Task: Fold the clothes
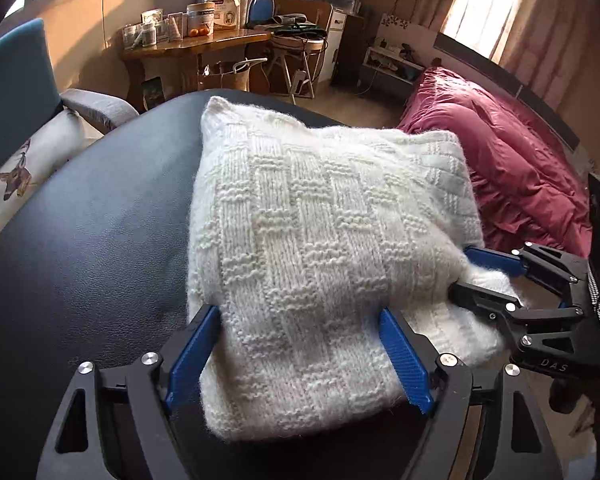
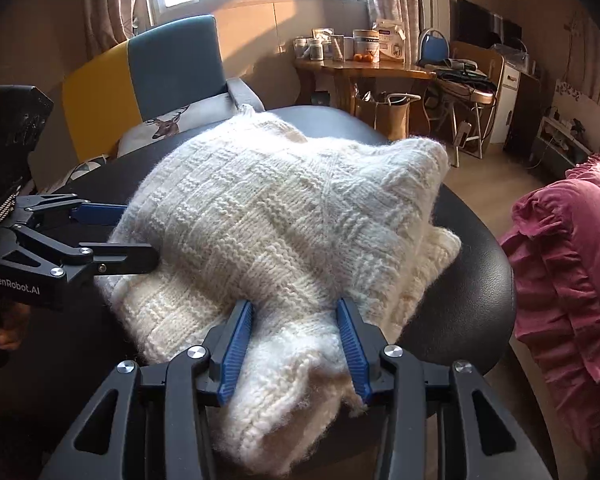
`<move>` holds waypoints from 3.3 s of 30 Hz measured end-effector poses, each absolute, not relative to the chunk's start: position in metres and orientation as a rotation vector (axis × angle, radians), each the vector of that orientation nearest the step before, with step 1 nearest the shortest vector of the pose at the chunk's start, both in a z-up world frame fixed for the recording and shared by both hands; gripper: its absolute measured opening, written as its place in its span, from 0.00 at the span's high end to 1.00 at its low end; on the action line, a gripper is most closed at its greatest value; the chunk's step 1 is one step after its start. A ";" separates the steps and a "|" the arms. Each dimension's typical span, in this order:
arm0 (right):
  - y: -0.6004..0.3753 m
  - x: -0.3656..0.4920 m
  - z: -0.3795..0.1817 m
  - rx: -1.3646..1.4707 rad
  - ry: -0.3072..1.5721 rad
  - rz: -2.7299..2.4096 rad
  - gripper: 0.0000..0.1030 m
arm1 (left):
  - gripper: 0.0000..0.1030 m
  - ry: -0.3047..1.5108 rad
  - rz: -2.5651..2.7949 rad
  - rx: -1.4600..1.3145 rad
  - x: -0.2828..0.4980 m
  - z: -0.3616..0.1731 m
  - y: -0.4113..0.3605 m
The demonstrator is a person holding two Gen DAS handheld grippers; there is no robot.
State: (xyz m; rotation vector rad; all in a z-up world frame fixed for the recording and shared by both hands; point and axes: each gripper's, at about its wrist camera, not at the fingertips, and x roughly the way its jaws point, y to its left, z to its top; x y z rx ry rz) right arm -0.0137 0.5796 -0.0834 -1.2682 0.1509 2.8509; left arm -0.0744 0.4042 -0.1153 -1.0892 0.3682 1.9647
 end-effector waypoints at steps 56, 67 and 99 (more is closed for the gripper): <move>0.496 0.032 -0.019 -1.086 0.360 2.831 0.49 | 0.00 0.331 2.434 -0.787 0.036 0.034 0.293; 0.493 0.032 -0.019 -1.084 0.357 2.835 0.49 | 0.00 0.323 2.440 -0.819 0.031 0.026 0.288; 0.494 0.035 -0.010 -1.059 0.325 2.835 0.49 | 0.00 0.334 2.372 -0.794 0.041 0.034 0.297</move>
